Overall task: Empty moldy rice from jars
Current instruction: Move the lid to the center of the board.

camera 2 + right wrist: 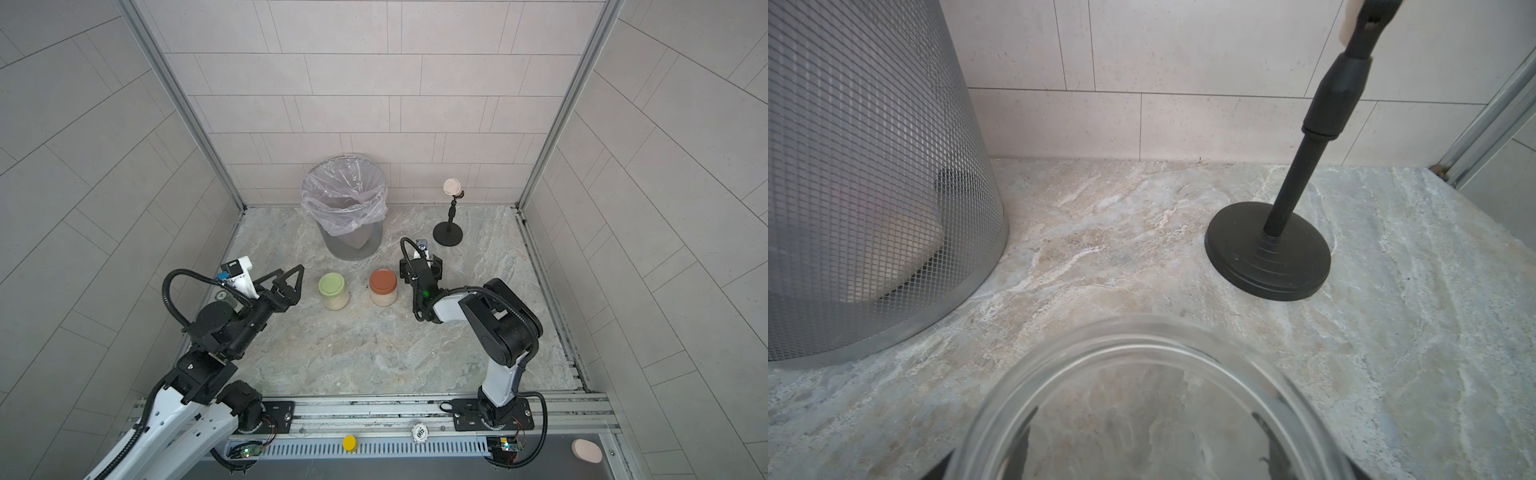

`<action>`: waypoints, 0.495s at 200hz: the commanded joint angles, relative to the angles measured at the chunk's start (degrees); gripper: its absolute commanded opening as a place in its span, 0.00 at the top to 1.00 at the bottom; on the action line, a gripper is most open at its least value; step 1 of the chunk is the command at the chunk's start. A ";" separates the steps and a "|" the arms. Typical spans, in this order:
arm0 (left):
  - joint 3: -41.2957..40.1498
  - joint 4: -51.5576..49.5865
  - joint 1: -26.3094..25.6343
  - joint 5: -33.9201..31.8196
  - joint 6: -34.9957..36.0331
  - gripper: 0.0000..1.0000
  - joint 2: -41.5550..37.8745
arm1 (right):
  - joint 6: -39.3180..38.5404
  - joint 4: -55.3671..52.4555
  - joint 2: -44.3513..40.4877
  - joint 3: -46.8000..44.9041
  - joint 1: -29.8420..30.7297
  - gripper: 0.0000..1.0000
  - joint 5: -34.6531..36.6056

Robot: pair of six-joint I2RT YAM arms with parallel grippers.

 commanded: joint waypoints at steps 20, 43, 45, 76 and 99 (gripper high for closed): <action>0.14 -0.14 -0.16 -0.64 -0.15 0.00 -0.37 | 2.51 -0.50 0.56 2.83 -0.65 0.50 0.87; 0.57 -0.35 -0.16 -0.25 0.03 0.00 -0.15 | 3.33 -4.21 0.98 4.79 -0.82 0.42 0.89; 0.54 -0.32 -0.17 -0.21 -0.01 0.00 -0.12 | 3.35 -4.40 1.01 4.96 -0.82 0.42 0.91; 0.65 -0.58 -0.14 -0.61 0.12 0.00 -0.60 | 4.34 -8.48 1.46 6.99 -1.20 0.36 1.55; 0.76 -0.85 -0.14 -0.81 0.20 0.00 -1.22 | 4.99 -11.91 1.95 9.05 -1.46 0.36 1.10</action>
